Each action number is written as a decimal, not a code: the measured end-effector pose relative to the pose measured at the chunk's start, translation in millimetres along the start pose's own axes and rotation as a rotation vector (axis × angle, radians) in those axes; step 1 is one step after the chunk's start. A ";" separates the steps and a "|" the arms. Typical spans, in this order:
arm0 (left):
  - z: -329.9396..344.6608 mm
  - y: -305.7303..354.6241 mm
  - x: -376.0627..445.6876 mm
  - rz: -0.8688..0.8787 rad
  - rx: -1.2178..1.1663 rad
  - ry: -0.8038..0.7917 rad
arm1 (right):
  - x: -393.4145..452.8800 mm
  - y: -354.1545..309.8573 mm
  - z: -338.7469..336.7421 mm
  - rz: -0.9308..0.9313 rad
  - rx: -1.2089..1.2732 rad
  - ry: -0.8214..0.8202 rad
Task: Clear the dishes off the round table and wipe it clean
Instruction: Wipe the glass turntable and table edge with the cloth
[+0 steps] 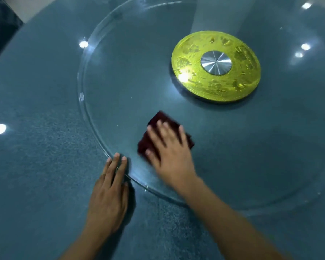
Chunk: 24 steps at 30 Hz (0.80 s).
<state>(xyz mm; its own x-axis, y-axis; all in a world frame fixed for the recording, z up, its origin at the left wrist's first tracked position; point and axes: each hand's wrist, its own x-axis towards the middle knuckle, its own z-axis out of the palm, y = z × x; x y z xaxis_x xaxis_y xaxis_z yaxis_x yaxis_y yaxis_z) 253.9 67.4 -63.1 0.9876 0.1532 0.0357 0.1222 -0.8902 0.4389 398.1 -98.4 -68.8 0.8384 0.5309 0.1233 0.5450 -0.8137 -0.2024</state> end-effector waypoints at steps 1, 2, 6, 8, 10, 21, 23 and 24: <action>-0.4 -2.6 1.4 0.003 -0.005 0.004 | -16.2 -17.7 -1.5 -0.060 0.020 -0.041; 0.1 -4.5 2.4 0.006 -0.010 0.013 | -26.4 -23.8 -1.9 -0.117 0.020 -0.070; 2.5 -9.2 4.6 -0.020 -0.042 0.057 | 15.7 36.3 -1.7 -0.164 -0.028 -0.070; 3.5 -13.4 3.8 -0.012 -0.024 0.057 | 59.2 89.4 -1.5 0.055 -0.073 -0.010; 5.5 -14.7 2.2 0.009 -0.018 0.064 | 99.8 140.8 -8.8 0.290 -0.083 0.003; -6.0 -11.1 -6.0 -0.021 -0.273 0.064 | 21.2 -39.6 6.6 -0.131 0.005 -0.066; -13.8 -14.4 -6.3 -0.073 -0.329 0.116 | -6.6 -54.7 3.3 -0.230 0.005 -0.127; -16.8 -17.1 -4.8 -0.076 -0.330 0.141 | -8.9 -47.6 1.7 -0.261 0.005 -0.141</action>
<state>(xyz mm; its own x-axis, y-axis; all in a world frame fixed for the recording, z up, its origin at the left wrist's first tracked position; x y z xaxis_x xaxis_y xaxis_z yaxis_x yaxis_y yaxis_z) 245.4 89.1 -55.7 0.9507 0.2917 0.1050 0.1336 -0.6909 0.7105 364.8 -64.0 -62.0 0.6605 0.7500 0.0354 0.7416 -0.6444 -0.1862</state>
